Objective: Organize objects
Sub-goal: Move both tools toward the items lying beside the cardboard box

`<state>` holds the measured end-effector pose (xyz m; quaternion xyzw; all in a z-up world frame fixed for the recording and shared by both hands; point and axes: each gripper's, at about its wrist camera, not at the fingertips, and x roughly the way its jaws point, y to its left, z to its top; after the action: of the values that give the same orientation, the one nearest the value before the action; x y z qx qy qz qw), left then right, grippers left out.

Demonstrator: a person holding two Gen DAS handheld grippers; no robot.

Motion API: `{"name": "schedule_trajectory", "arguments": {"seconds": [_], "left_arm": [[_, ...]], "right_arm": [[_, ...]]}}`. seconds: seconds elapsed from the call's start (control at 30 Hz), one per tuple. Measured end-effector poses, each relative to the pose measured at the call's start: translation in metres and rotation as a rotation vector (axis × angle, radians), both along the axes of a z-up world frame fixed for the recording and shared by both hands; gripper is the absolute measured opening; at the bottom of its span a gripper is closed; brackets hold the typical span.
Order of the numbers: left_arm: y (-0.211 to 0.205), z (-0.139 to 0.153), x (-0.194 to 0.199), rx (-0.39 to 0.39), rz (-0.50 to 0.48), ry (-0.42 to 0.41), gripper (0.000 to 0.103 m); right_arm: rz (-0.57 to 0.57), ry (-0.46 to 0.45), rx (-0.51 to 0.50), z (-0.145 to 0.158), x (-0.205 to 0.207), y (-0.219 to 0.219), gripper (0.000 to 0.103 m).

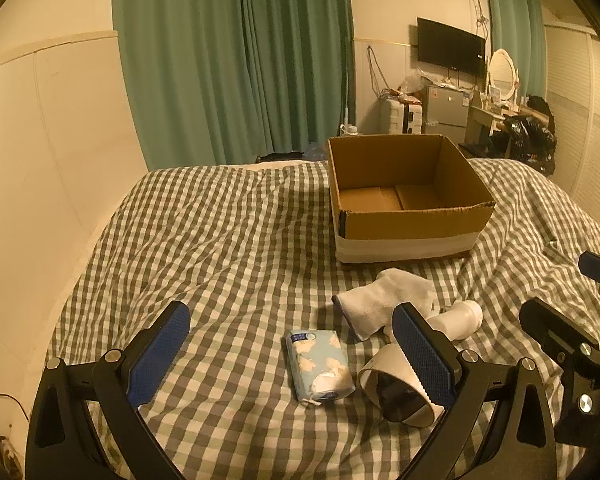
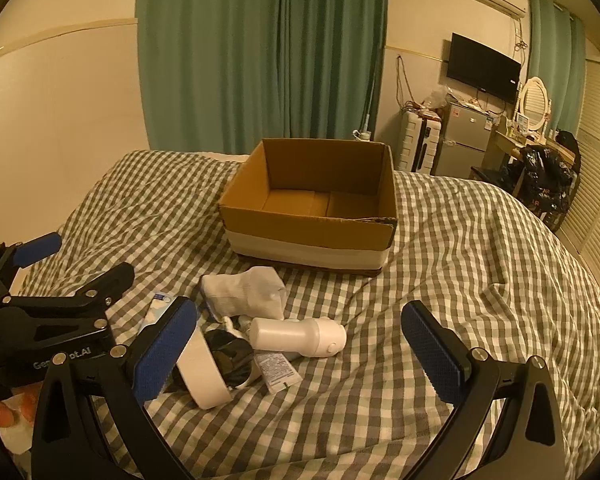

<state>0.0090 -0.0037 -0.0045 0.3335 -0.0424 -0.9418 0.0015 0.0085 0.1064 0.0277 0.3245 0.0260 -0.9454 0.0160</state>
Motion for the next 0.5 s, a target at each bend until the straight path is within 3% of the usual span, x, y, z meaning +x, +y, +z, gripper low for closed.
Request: {"name": "schedule_trajectory", "arguments": {"seconds": [0.2, 0.5], "left_arm": [[-0.015, -0.013, -0.006, 0.022, 0.027, -0.07, 0.103], [-0.026, -0.016, -0.009, 0.028, 0.036, -0.081, 0.103]], "right_arm": [[0.029, -0.022, -0.008, -0.004, 0.004, -0.003, 0.103], [0.111, -0.105, 0.012, -0.024, -0.002, -0.021, 0.101]]}}
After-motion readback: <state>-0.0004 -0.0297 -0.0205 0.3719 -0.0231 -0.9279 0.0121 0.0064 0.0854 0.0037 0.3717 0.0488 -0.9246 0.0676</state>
